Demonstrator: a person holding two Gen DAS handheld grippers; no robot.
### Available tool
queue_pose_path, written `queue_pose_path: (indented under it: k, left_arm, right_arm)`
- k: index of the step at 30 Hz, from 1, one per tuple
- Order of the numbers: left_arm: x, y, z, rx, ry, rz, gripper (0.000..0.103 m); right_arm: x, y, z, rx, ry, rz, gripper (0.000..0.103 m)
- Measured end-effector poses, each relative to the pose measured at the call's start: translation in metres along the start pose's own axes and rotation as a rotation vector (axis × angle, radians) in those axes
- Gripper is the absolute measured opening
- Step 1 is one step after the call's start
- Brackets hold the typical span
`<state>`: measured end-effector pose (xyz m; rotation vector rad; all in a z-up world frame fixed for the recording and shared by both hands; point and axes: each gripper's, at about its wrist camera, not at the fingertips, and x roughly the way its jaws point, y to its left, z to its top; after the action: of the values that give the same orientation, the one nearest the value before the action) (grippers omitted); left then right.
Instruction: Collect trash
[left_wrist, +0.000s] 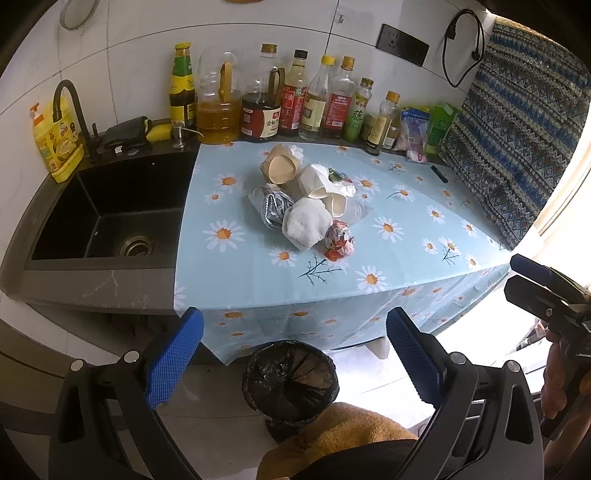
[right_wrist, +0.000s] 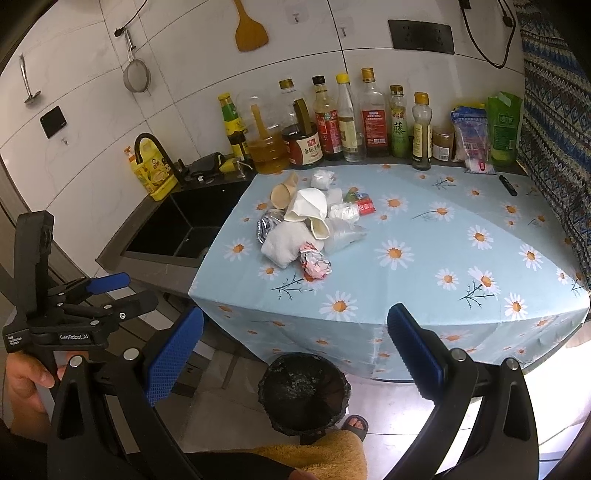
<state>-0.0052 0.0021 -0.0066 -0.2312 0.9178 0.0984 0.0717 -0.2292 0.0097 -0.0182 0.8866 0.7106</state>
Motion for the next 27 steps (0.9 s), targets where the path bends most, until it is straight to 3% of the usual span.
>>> queue_pose_path:
  k: [27]
  left_arm:
    - [-0.003, -0.010, 0.007, 0.023, 0.006, 0.001, 0.096]
  right_arm:
    - [-0.001, 0.002, 0.012, -0.043, -0.005, -0.007, 0.099]
